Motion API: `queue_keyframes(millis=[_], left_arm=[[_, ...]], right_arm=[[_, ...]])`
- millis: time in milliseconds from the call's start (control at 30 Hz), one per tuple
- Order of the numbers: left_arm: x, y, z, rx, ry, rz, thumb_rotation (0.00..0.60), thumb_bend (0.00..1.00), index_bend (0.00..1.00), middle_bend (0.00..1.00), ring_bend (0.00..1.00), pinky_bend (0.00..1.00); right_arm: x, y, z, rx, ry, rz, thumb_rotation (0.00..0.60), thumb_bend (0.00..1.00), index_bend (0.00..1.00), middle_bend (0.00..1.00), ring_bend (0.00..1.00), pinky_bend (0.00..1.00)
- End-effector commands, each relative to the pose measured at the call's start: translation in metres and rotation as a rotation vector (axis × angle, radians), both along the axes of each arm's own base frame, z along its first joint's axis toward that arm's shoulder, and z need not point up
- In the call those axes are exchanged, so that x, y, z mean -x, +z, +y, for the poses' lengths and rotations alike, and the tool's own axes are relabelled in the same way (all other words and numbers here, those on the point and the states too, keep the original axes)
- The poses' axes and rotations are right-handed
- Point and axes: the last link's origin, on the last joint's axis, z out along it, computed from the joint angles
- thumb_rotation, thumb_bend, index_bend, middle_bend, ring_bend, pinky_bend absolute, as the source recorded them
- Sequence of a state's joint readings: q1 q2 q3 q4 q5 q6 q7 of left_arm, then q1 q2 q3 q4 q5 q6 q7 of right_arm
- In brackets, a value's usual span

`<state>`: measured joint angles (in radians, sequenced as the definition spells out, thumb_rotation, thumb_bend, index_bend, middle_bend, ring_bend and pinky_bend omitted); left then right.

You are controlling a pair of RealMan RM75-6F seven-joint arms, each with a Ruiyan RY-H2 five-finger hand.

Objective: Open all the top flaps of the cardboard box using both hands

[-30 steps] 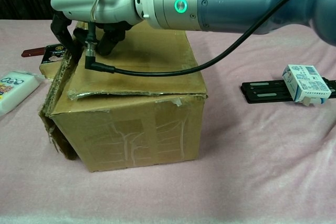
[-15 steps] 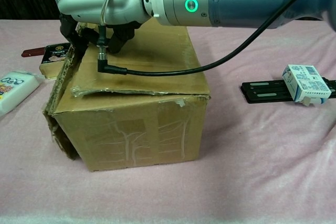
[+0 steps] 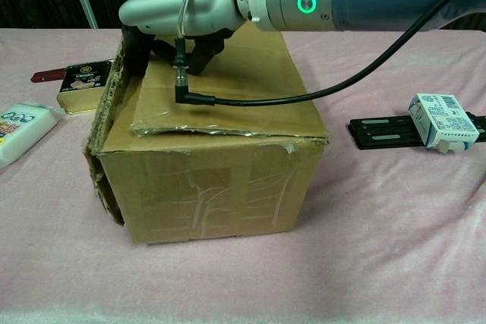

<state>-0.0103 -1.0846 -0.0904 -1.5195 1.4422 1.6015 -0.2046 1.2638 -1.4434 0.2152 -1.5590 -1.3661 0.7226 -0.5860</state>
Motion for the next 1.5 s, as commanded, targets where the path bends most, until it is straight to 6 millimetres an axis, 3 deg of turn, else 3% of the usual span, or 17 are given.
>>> queue_keyframes(millis=[33,500,700,767,900,1167,1500], left_arm=[[0.0,0.0,0.0,0.001,0.001,0.0,0.6,0.28,0.01,0.01,0.0,0.06],[-0.002,0.0,0.0,0.002,-0.008,-0.005,0.6,0.28,0.01,0.01,0.0,0.06],[-0.002,0.0,0.0,0.004,-0.012,-0.003,0.6,0.28,0.01,0.01,0.0,0.06],[-0.002,0.0,-0.001,0.005,-0.014,-0.002,0.6,0.28,0.01,0.01,0.0,0.06],[-0.003,0.0,-0.001,0.006,-0.017,0.001,0.6,0.28,0.01,0.01,0.0,0.06],[-0.003,0.001,-0.001,0.005,-0.02,-0.001,0.6,0.28,0.02,0.02,0.0,0.06],[-0.004,0.001,-0.002,0.01,-0.026,0.001,0.6,0.28,0.02,0.02,0.0,0.07]], right_arm=[[-0.003,0.005,0.001,0.01,0.018,0.003,0.6,0.88,0.53,0.36,0.21,0.28],[-0.01,0.034,0.002,0.074,0.064,0.023,0.6,0.86,0.53,0.35,0.21,0.27],[-0.009,0.056,0.002,0.134,0.091,0.036,0.6,0.71,0.51,0.34,0.21,0.27],[-0.009,0.062,0.002,0.154,0.099,0.042,0.6,0.63,0.48,0.32,0.21,0.27],[-0.009,0.078,0.002,0.208,0.126,0.068,0.6,0.55,0.43,0.3,0.21,0.26],[0.0,0.1,0.002,0.28,0.127,0.132,0.6,0.47,0.35,0.25,0.18,0.25],[0.01,0.133,0.0,0.379,0.128,0.194,0.6,0.45,0.32,0.23,0.18,0.25]])
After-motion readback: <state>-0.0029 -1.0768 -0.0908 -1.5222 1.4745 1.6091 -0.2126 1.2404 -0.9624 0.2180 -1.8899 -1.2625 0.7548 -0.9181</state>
